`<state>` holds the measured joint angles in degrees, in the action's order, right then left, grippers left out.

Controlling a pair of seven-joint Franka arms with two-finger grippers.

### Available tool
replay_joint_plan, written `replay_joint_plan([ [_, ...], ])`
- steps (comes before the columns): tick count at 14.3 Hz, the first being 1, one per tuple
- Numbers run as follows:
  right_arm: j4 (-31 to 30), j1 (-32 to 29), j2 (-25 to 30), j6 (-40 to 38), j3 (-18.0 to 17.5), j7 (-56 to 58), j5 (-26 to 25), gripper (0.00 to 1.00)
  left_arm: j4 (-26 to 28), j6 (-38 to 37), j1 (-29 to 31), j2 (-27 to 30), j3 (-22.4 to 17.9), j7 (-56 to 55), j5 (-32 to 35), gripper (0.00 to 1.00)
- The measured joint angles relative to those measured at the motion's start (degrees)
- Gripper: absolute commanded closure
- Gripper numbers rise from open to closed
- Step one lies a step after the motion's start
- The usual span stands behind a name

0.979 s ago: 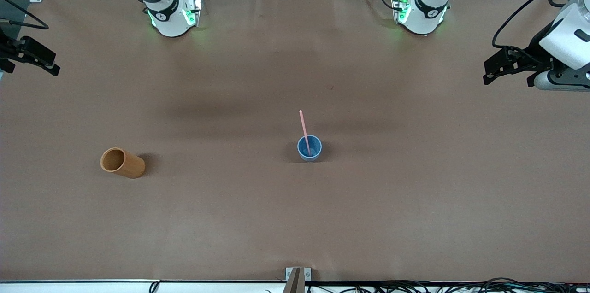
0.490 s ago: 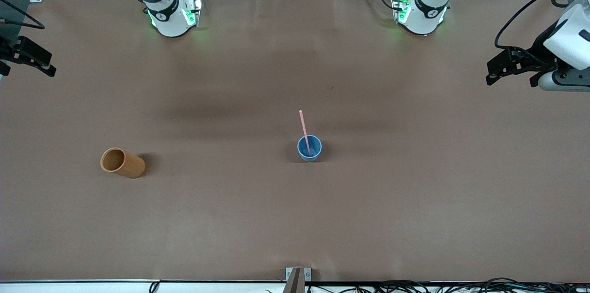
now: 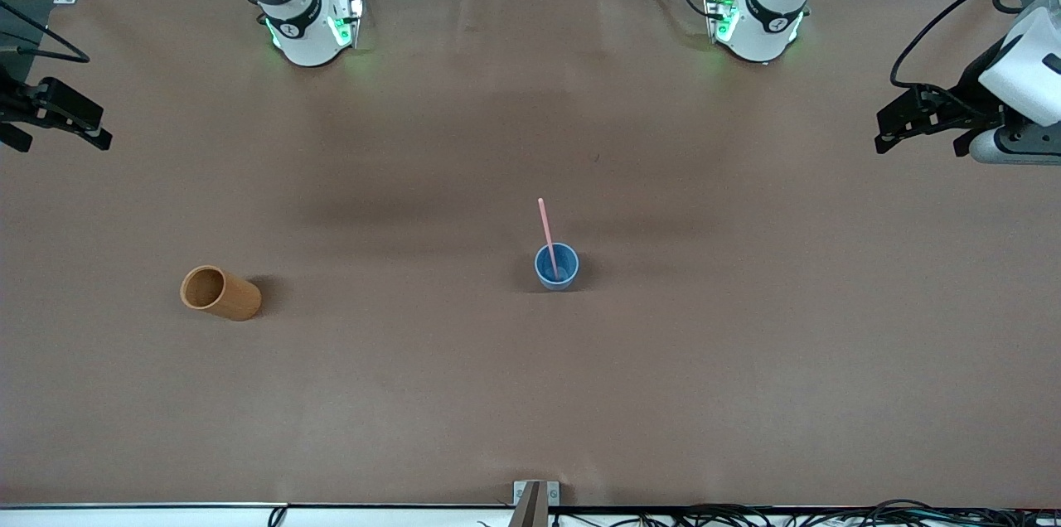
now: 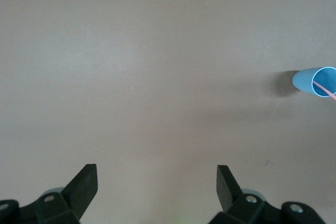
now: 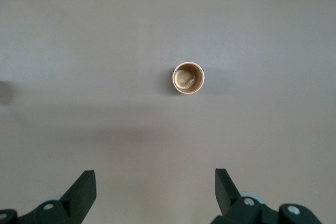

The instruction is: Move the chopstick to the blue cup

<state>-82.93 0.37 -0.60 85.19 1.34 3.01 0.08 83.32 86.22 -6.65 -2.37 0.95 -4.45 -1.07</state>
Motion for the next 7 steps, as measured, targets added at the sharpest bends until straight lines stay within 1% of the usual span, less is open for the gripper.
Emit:
replay_joint_plan([
  [7,-0.09,0.00,0.00,-0.22,0.00,0.86,0.03,0.00,0.00,0.00,0.00,0.00,0.00,0.00,0.00,0.00],
])
